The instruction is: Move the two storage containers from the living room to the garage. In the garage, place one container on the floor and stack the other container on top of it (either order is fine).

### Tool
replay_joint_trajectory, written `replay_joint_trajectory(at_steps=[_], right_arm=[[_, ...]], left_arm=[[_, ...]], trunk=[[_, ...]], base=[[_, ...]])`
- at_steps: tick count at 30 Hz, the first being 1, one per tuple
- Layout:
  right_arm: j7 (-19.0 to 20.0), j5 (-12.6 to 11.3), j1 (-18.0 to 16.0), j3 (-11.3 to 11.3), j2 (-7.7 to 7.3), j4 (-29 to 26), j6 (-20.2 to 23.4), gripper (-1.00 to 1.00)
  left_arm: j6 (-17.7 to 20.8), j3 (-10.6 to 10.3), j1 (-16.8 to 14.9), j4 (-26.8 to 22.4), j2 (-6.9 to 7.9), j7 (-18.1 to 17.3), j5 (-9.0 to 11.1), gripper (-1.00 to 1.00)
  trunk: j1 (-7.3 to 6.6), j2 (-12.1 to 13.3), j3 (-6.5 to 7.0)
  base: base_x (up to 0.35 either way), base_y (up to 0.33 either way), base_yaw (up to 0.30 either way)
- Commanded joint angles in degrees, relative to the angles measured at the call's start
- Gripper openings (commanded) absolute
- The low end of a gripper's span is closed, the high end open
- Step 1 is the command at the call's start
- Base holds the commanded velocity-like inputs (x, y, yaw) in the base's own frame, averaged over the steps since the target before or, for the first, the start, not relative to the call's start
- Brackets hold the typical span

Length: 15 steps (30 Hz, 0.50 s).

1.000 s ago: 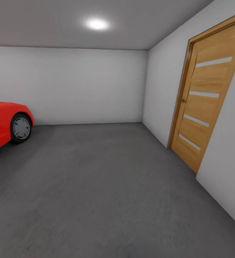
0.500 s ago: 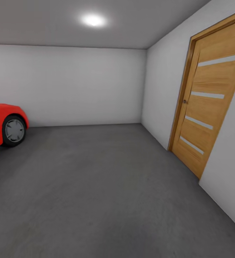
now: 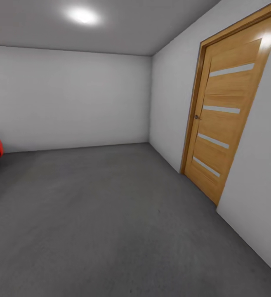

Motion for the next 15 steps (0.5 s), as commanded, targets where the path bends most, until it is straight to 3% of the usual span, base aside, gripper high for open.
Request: replay_joint_trajectory(at_steps=[1, 15], right_arm=[[0.0, 0.2, 0.0, 0.2, -0.01, 0.0, -0.2, 1.0], [0.0, 0.2, 0.0, 0.3, -0.09, 0.0, -0.2, 1.0]], left_arm=[[-0.2, 0.3, 0.0, 0.0, -0.02, 0.0, 0.4, 1.0], [-0.2, 0.3, 0.0, 0.0, -0.01, 0.0, 0.4, 1.0]], trunk=[[0.03, 0.0, -0.04], [0.03, 0.0, -0.04]], base=[[0.323, 0.0, -0.247], [0.323, 0.0, -0.223]])
